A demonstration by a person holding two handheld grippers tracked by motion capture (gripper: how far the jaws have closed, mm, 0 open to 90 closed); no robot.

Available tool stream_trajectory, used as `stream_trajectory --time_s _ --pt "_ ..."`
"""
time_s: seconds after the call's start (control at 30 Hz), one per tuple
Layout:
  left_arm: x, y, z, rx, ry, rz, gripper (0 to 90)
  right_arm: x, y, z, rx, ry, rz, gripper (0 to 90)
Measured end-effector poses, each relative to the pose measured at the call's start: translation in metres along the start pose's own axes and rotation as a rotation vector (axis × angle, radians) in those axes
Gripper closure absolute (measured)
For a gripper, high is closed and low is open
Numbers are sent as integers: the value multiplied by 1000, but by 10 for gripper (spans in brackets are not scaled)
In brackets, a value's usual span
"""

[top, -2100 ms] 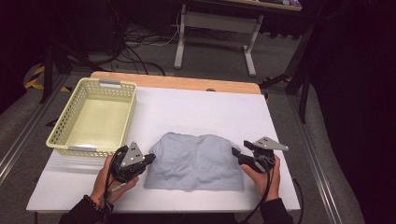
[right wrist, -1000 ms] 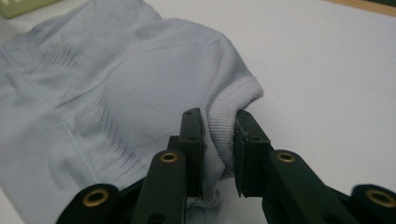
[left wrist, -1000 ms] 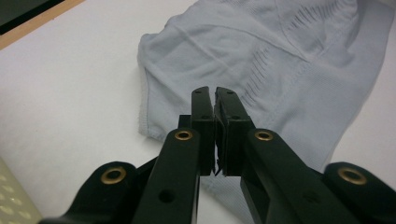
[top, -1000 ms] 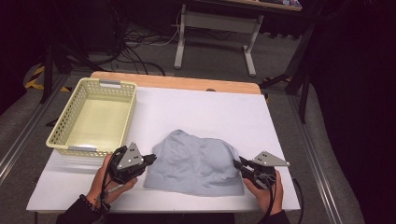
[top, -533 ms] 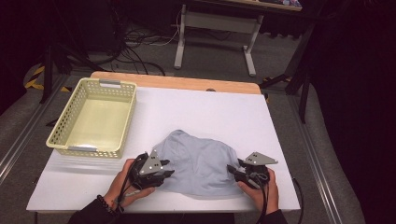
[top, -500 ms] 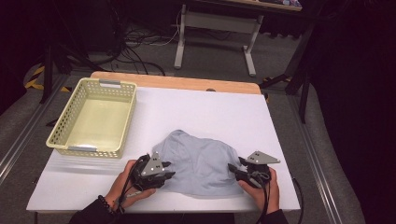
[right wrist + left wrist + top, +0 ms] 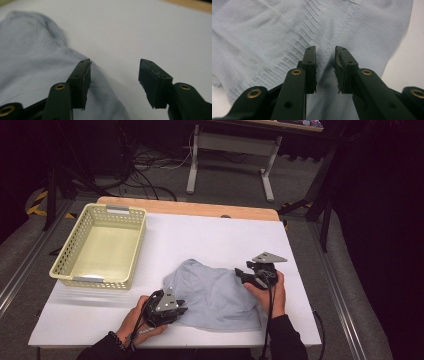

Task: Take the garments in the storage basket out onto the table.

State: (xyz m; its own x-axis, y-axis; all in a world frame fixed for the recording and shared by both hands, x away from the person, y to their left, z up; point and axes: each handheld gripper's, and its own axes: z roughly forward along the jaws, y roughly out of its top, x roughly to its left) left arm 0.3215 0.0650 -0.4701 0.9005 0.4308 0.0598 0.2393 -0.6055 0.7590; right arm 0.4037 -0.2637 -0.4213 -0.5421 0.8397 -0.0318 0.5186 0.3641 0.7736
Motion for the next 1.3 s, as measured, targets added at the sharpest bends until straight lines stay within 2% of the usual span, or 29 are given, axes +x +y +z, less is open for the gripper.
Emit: stream_trajectory --time_s 0.07,0.17,0.2,0.27,0.33,0.37,0.43,0.47,0.5,0.53,0.57,0.6,0.63,0.67,0.7,0.8,0.87,0.9,1.07,1.13,1.17,1.23,1.3 --pt "0 0 0 -1 1 2 721 8 -1 14 61 44 -21 406" --pt "-1 0 0 1 6 3 719 14 -6 21 130 97 -32 392" --pt "0 0 0 2 0 1 719 17 -8 22 149 109 -52 417" --pt "0 0 0 -1 -1 -2 718 20 -9 22 146 107 -62 438" --pt "0 0 0 0 -1 -2 718 23 -10 21 150 119 -77 515" --pt "0 0 0 0 -1 -2 718 26 -10 19 143 122 -98 581" --pt "0 0 0 0 -1 -2 718 27 -10 19 141 119 -108 606" --pt "0 0 0 0 -1 -2 718 30 -10 15 129 105 -137 703" --pt "0 0 0 0 -1 -2 718 30 -10 15 129 105 -137 703" --pt "0 0 0 0 -1 -2 718 30 -9 12 119 95 -143 748" --pt "0 0 0 0 -1 -2 718 31 -9 9 98 88 -147 767" --pt "0 0 0 0 -1 -2 718 30 -7 2 55 73 -143 784" --pt "0 0 0 0 -1 -2 718 30 -7 2 55 73 -143 784" --pt "0 0 0 0 -1 -2 718 31 -5 -7 10 56 -141 794" --pt "0 0 0 0 0 -2 718 31 -5 -7 10 56 -141 794" --pt "0 0 0 4 4 -1 718 36 -2 -21 -58 17 -163 802" --pt "0 0 0 4 5 -1 718 42 1 -30 -102 -3 -195 806" --pt "0 0 0 5 5 0 717 49 3 -38 -140 -5 -231 808" --pt "0 0 0 4 5 -1 717 76 6 -57 -193 43 -318 809" --pt "0 0 0 4 6 0 716 92 1 -64 -207 97 -352 810" --pt "-1 0 0 4 7 1 716 92 1 -64 -207 97 -352 810" --pt "-1 0 0 2 8 4 715 106 -9 -65 -196 147 -373 812" --pt "-1 0 0 2 9 2 713 108 -11 -65 -190 154 -380 812"
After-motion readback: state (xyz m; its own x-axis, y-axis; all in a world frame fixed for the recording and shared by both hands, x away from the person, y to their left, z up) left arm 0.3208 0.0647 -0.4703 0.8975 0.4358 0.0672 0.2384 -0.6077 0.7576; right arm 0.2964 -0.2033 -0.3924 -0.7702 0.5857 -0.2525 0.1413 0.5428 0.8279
